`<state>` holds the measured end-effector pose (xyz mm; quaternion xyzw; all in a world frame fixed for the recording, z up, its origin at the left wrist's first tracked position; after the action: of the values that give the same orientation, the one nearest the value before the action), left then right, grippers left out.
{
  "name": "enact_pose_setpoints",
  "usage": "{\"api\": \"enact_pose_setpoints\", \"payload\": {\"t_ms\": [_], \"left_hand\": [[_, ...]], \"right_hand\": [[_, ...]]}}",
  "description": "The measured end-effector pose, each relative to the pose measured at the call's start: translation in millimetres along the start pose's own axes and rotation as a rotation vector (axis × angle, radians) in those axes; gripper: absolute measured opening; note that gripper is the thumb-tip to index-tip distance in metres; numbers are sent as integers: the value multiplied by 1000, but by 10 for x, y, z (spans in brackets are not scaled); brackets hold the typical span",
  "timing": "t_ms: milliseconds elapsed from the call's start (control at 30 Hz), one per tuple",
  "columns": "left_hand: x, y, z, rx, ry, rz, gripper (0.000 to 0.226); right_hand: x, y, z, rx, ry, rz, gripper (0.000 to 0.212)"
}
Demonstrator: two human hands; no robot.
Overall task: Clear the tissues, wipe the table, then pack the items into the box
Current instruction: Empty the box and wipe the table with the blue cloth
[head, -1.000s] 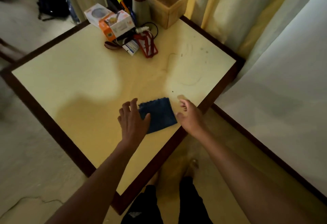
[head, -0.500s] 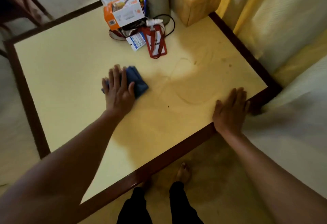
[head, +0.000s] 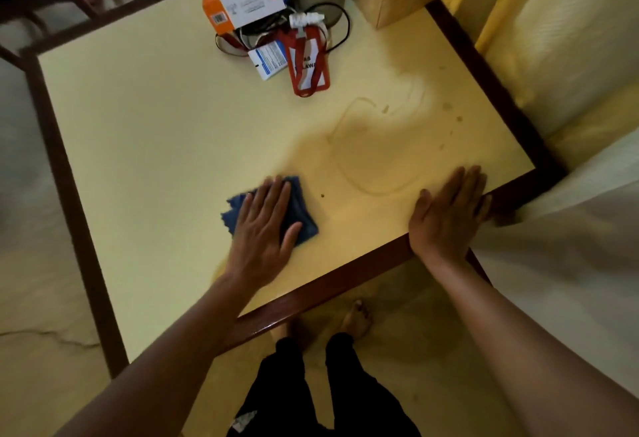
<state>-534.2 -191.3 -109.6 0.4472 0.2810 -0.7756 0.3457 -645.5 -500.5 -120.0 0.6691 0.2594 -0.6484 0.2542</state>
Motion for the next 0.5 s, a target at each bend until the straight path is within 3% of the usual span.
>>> {"api": "enact_pose_setpoints", "payload": {"t_ms": [100, 200, 267, 367, 500], "left_hand": [[-238, 478, -331, -148, 4, 56, 73], [-245, 1070, -151, -209, -27, 83, 76], [-33, 1176, 233, -112, -37, 36, 77], [304, 584, 782, 83, 34, -86, 73], [205, -68, 426, 120, 61, -125, 72]], "right_hand": [[15, -5, 13, -1, -2, 9, 73], [19, -6, 23, -7, 5, 24, 73], [24, -13, 26, -12, 5, 38, 72], [33, -15, 32, -11, 14, 31, 71], [16, -4, 4, -8, 3, 23, 71]]}}
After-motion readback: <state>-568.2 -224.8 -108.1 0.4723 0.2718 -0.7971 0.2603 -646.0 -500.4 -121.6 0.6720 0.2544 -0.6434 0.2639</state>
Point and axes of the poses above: each hand's wrist, its own y-axis towards the middle knuckle, its own x-axis out of the palm, z = x × y, the point moved 7 cm from there along y, towards the middle knuckle, and after that the axes turned 8 degrees about -y, right-handed, at the moved point
